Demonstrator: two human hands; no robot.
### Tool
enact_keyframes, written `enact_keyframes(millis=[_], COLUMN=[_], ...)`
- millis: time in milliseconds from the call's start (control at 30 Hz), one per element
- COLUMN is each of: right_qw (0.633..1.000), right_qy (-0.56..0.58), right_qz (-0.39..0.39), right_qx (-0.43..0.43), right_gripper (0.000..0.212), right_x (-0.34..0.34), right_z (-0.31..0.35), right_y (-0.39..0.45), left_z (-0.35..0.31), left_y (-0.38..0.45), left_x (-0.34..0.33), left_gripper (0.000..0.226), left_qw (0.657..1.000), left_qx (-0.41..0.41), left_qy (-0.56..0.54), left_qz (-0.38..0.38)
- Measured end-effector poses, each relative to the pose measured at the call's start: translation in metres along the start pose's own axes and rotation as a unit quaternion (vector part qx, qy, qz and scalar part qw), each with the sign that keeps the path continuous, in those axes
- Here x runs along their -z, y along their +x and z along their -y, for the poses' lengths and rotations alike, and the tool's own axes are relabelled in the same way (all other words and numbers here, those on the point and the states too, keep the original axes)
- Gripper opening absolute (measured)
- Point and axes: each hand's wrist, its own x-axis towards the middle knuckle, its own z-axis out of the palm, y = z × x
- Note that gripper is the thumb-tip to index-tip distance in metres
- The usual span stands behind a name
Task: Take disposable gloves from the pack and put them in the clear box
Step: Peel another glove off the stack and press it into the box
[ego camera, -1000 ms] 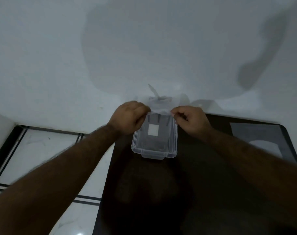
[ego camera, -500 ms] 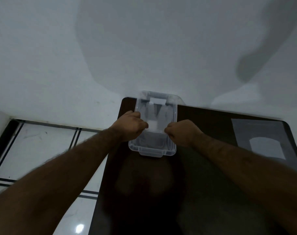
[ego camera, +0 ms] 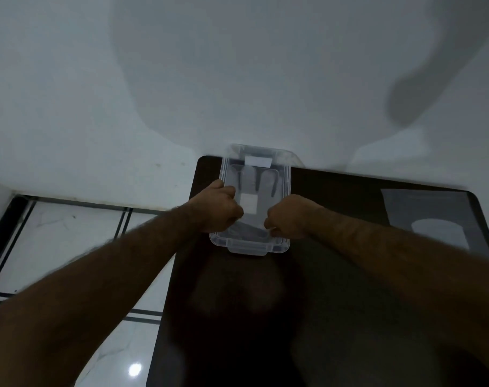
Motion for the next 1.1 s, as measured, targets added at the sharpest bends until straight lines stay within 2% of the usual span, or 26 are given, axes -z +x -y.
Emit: enact_keyframes(millis=[167, 367, 433, 533, 633, 733, 900, 1000, 1100], right_qw=[0.997, 0.997, 0.997, 0.993, 0.987, 0.988, 0.989, 0.997, 0.998], right_qy=[-0.053, -0.063, -0.059, 0.029, 0.090, 0.073, 0.022, -0.018, -0.022], right_qz=[0.038, 0.013, 0.037, 0.109, 0.120, 0.119, 0.145, 0.076, -0.047], right_qx=[0.046, 0.034, 0.035, -0.012, -0.060, -0.059, 0.000, 0.027, -0.020], right_gripper=[0.042, 0.050, 0.054, 0.041, 0.038, 0.037, 0.037, 0.031, 0.044], right_x=[0.006, 0.016, 0.017, 0.017, 0.012, 0.006, 0.011, 0.022, 0.029], right_z=[0.000, 0.000, 0.006, 0.016, 0.022, 0.024, 0.022, 0.013, -0.006], right_y=[0.006, 0.011, 0.016, 0.026, 0.032, 0.033, 0.036, 0.040, 0.051], left_z=[0.003, -0.001, -0.003, -0.006, -0.006, -0.002, 0.000, 0.006, 0.015], left_y=[0.000, 0.004, 0.006, 0.006, 0.004, 0.002, 0.000, 0.003, 0.010], left_x=[-0.004, -0.005, -0.009, -0.014, -0.008, -0.005, -0.002, 0.005, 0.010], left_gripper=[0.040, 0.068, 0.080, 0.097, 0.100, 0.093, 0.104, 0.102, 0.121], left_qw=[0.995, 0.982, 0.979, 0.978, 0.981, 0.984, 0.984, 0.990, 0.993], left_qx=[-0.013, -0.042, -0.054, -0.076, -0.090, -0.079, -0.082, -0.072, -0.042], left_qy=[-0.002, -0.015, 0.000, 0.036, 0.056, 0.044, 0.044, 0.025, 0.024], left_qz=[0.097, 0.182, 0.199, 0.193, 0.164, 0.153, 0.155, 0.118, 0.108])
